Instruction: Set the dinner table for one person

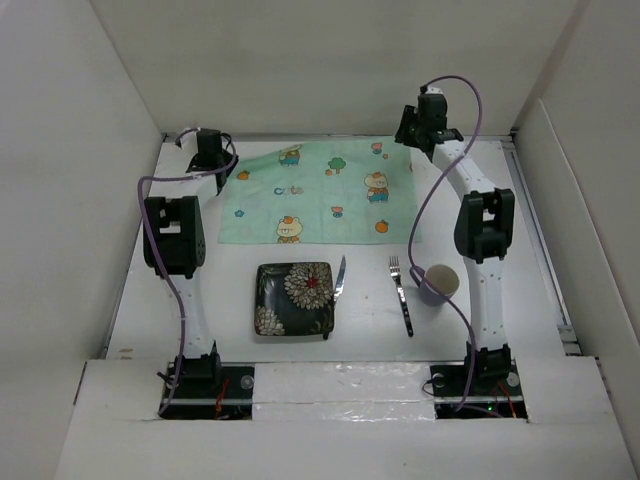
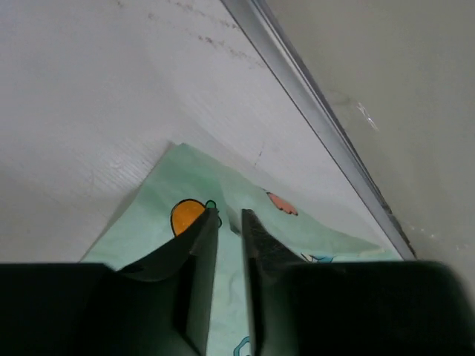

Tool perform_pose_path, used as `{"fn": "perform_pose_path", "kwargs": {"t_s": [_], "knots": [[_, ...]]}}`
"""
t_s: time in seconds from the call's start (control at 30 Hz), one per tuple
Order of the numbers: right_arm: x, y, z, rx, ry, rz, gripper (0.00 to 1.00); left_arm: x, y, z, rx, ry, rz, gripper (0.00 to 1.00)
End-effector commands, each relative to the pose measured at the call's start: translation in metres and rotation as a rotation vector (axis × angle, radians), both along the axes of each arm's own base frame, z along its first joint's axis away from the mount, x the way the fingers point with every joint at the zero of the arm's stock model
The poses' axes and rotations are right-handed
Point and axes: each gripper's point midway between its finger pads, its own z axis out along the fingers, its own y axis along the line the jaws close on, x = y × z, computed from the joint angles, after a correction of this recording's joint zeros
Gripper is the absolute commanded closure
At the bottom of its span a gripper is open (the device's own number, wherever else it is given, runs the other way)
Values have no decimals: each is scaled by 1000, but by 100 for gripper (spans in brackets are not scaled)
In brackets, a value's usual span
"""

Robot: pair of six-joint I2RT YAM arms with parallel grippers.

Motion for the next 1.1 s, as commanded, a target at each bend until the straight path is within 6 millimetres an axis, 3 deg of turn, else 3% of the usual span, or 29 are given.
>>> {"fn": "perform_pose_path", "kwargs": {"t_s": [0.0,0.03,0.07,0.1,0.13,0.17,0.2,0.23,0.27,0.3,0.33,0.37,0.4,0.43,0.47,0.5,0.53,0.57,0.6,0.63,0.67,0.7,0.77,0.8,0.83,0.9,0.97,1.07], "knots": [[11,-7,52,10,-112,-15,53,10,6,37,27,-68,23,80],[10,-5,65,17,-132,-7,51,11,9,46,40,-82,32,65],[9,-5,73,21,-144,-1,51,10,9,51,42,-90,31,65],[6,-4,83,19,-160,7,47,9,12,59,56,-104,43,48],[1,0,83,11,-158,17,45,6,14,75,64,-129,50,40],[-8,-1,111,11,-200,18,45,3,15,86,74,-146,51,35],[-17,7,124,5,-220,37,45,-1,15,86,77,-150,51,31],[-29,19,108,4,-190,70,45,-9,14,108,74,-189,48,31],[-49,24,145,18,-252,92,48,-15,13,116,65,-211,45,31],[-62,30,148,20,-257,108,62,-31,4,127,53,-244,23,33],[-76,49,157,53,-294,184,71,-40,-4,126,51,-252,6,36],[-103,68,117,57,-219,244,82,-50,-25,133,48,-277,-36,40],[-130,78,145,96,-272,285,100,-66,-39,114,61,-257,-72,54],[-148,95,149,133,-305,355,100,-83,-51,131,65,-293,-99,67],[-180,115,102,147,-212,415,100,-96,-65,134,69,-306,-131,77],[-207,123,119,186,-248,453,100,-119,-96,110,76,-280,-203,92],[-226,136,117,215,-262,504,100,-138,-106,126,71,-320,-228,100],[-244,144,108,225,-248,535,100,-150,-118,126,61,-329,-259,100],[-280,155,90,240,-207,582,100,-176,-133,126,48,-343,-312,100],[-296,158,82,246,-186,606,100,-189,-137,125,33,-344,-323,100],[-311,161,77,253,-176,626,100,-200,-141,129,26,-356,-339,100],[-337,167,51,258,-117,660,100,-222,-140,139,10,-385,-362,100],[-365,170,49,265,-114,692,100,-246,-142,149,0,-409,-405,100],[-378,172,41,265,-96,702,100,-267,-141,171,-14,-470,-446,100],[-397,176,22,262,-53,731,100,-277,-140,178,11,-486,-474,100],[-409,180,5,263,-19,752,100,-308,-133,195,33,-516,-514,90],[-416,188,-11,259,29,775,100,-325,-125,205,69,-537,-526,88],[-415,200,-14,259,37,771,68,-351,-109,218,138,-567,-521,79]]}}
